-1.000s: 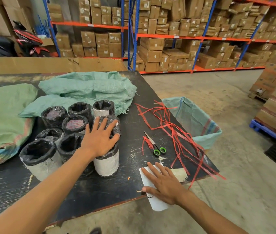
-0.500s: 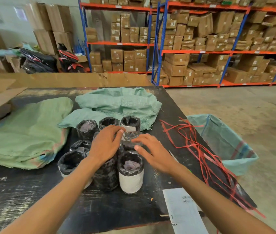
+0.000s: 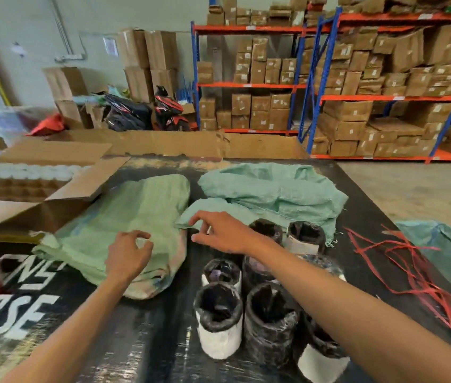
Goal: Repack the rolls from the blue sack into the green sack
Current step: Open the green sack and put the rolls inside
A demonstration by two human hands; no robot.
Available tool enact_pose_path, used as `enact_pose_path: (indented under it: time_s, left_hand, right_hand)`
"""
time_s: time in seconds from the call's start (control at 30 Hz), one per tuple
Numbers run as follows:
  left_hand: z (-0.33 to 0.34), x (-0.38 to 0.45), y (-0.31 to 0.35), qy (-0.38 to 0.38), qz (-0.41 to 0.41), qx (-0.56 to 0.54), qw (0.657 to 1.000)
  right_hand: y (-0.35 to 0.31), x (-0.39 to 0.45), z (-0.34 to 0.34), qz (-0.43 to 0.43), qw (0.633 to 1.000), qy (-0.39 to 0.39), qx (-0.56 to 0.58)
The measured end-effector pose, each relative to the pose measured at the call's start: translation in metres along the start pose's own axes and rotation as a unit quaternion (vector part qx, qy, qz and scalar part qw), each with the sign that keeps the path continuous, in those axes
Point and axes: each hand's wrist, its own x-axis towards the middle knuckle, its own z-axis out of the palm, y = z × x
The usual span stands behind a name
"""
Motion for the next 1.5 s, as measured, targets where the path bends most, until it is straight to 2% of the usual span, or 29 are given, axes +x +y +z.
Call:
enact_pose_path:
  time_s: [0.07, 0.1, 0.2, 0.27, 0.37, 0.5, 0.57, 0.67, 0.77, 0.87, 0.93, 1.0, 1.03, 1.07, 1.13, 1.2, 1.27, 1.3, 1.37, 1.4, 1.43, 1.5]
  left_hand:
    - [-0.005, 0.011, -0.035, 0.014, -0.118, 0.035, 0.992]
    - [-0.008, 0.014, -0.047, 0.013, -0.174, 0.019, 0.984]
    - [-0.015, 0.023, -0.074, -0.003, -0.301, -0.15, 0.942]
    - [-0.018, 0.028, -0.084, 0.033, -0.312, -0.249, 0.916]
    - [-0.021, 0.038, -0.085, 0.118, -0.235, -0.321, 0.91]
    - [-0.033, 0.057, -0.063, 0.126, -0.098, -0.449, 0.879]
    - [-0.039, 0.063, -0.053, 0.144, -0.074, -0.47, 0.868]
    - [-0.043, 0.073, -0.05, 0.177, -0.159, -0.453, 0.859]
    - [-0.031, 0.09, -0.078, 0.117, -0.291, -0.374, 0.873]
    - [-0.02, 0.086, -0.107, 0.052, -0.306, -0.278, 0.909]
    - [-0.018, 0.077, -0.12, 0.01, -0.274, -0.194, 0.942]
    - [-0.017, 0.07, -0.126, -0.007, -0.226, -0.063, 0.972]
    - [-0.017, 0.068, -0.125, -0.024, -0.188, 0.022, 0.982]
    - [-0.015, 0.067, -0.126, -0.043, -0.144, 0.087, 0.985]
    - [-0.014, 0.073, -0.127, -0.095, -0.067, 0.153, 0.981]
    - [-0.017, 0.087, -0.127, -0.165, 0.005, 0.171, 0.971]
    - [-0.019, 0.102, -0.123, -0.232, 0.026, 0.165, 0.958]
    - [-0.019, 0.108, -0.12, -0.241, 0.02, 0.168, 0.956]
    - [-0.015, 0.117, -0.116, -0.213, 0.028, 0.218, 0.952]
    - [-0.012, 0.119, -0.115, -0.194, 0.052, 0.266, 0.943]
    - [-0.009, 0.118, -0.112, -0.17, 0.082, 0.297, 0.936]
    - [-0.008, 0.122, -0.101, -0.132, 0.118, 0.266, 0.948]
  right_hand:
    - [-0.011, 0.035, 0.02, 0.002, 0.997, -0.071, -0.014]
    - [-0.015, 0.051, 0.033, 0.008, 0.994, -0.105, -0.02]
    - [-0.025, 0.092, 0.072, 0.039, 0.973, -0.218, -0.067]
    - [-0.028, 0.109, 0.097, 0.05, 0.955, -0.28, -0.087]
    - [-0.028, 0.128, 0.122, 0.065, 0.947, -0.304, -0.085]
    - [-0.028, 0.144, 0.133, 0.055, 0.966, -0.195, -0.158]
    - [-0.02, 0.151, 0.123, 0.03, 0.981, -0.141, -0.126]
    - [-0.002, 0.151, 0.095, 0.028, 0.991, -0.101, 0.085]
    - [0.014, 0.15, 0.067, 0.064, 0.972, -0.022, 0.226]
    - [0.025, 0.154, 0.043, 0.157, 0.926, 0.125, 0.319]
    - [0.04, 0.163, 0.037, 0.257, 0.865, 0.233, 0.362]
    - [0.052, 0.173, 0.034, 0.321, 0.796, 0.284, 0.427]
    - [0.057, 0.178, 0.034, 0.338, 0.78, 0.289, 0.44]
    - [0.056, 0.179, 0.033, 0.34, 0.782, 0.283, 0.438]
    - [0.049, 0.18, 0.031, 0.338, 0.828, 0.276, 0.353]
    - [0.045, 0.181, 0.034, 0.321, 0.871, 0.277, 0.246]
    - [0.038, 0.178, 0.038, 0.308, 0.911, 0.25, 0.114]
    - [0.039, 0.178, 0.042, 0.305, 0.926, 0.221, -0.002]
    - [0.034, 0.175, 0.048, 0.245, 0.924, 0.176, -0.234]
    - [0.031, 0.174, 0.05, 0.191, 0.918, 0.168, -0.304]
    - [0.028, 0.174, 0.05, 0.141, 0.925, 0.152, -0.319]
    - [0.021, 0.173, 0.053, 0.1, 0.965, 0.06, -0.234]
